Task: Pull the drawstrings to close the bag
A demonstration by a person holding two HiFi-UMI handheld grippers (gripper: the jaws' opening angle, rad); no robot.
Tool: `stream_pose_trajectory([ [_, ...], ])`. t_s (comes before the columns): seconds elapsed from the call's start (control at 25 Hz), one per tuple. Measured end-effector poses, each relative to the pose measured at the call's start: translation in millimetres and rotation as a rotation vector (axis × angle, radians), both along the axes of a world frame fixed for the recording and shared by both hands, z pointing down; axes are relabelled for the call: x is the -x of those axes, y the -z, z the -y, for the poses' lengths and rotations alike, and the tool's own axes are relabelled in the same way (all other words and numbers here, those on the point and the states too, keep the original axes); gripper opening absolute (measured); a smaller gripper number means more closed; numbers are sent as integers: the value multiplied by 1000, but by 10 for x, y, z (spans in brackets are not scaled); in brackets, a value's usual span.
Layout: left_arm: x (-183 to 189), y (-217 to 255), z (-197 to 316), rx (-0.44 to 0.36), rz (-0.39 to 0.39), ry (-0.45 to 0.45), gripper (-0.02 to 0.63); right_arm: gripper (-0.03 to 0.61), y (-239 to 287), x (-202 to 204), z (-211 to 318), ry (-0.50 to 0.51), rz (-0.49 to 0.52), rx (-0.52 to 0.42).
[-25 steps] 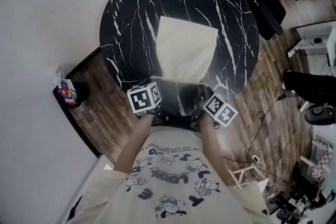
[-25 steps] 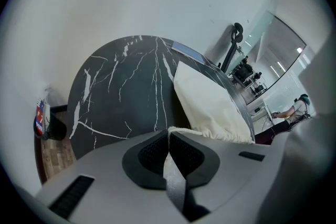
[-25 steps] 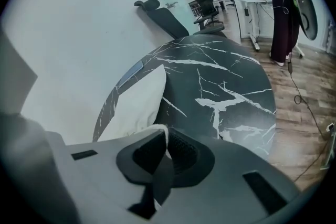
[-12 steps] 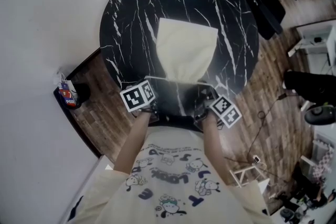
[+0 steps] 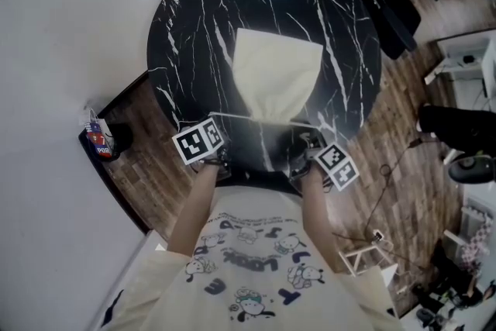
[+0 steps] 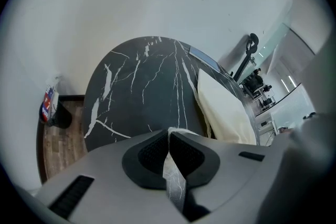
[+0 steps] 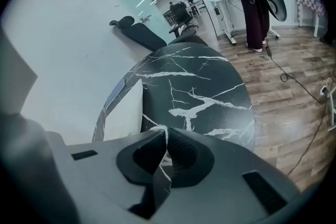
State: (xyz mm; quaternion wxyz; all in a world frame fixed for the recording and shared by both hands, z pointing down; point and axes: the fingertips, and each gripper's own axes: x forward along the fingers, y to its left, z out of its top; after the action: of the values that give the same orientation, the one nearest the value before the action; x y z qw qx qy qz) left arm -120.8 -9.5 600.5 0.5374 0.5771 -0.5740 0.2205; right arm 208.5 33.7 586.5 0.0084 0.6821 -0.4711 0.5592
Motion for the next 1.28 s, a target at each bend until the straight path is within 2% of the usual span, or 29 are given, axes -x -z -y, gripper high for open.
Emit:
stream_pose_trajectory([
  [0.08,-5,-16,-2,6,-2,-12,46,20,-13,-7,3,7,2,-2],
  [0.16,-32,-30,-26,15,-7,-46,46,20,2,16,20,68,-26,-9],
  [0.28,-92,-6,-74,-3,57,-178,46,21,48,94,39,218,-126,-4],
  [0.36,-120,2,-109,-18,115,-278,48,26,51,142,43,284,-159,3],
  [0.4,-116,8,-126,-27,136,-312,49,57,47,173,42,320,-165,6],
  [0.44,-105,17,-141,-38,149,-338,51,177,46,205,37,361,-169,10],
  [0.48,-90,28,-152,-49,154,-360,70,239,49,227,24,403,-180,14],
  [0.56,-32,54,-186,-62,165,-405,200,242,67,200,-35,486,-250,29],
  [0.68,134,105,-266,-69,218,-474,209,242,147,117,-117,620,-408,38],
  [0.8,157,224,-259,-114,304,-579,215,242,312,259,-39,821,-535,-22],
  [0.88,-30,310,-184,-172,342,-689,215,242,404,459,75,964,-602,-81],
  [1.0,-422,373,-93,-232,313,-838,215,242,426,740,223,1166,-674,-131],
  [1.12,-738,376,-67,-242,260,-961,216,242,330,945,251,1384,-690,-110],
  [1.28,-946,346,-9,-275,315,-1111,221,242,148,1045,201,1645,-748,-36],
])
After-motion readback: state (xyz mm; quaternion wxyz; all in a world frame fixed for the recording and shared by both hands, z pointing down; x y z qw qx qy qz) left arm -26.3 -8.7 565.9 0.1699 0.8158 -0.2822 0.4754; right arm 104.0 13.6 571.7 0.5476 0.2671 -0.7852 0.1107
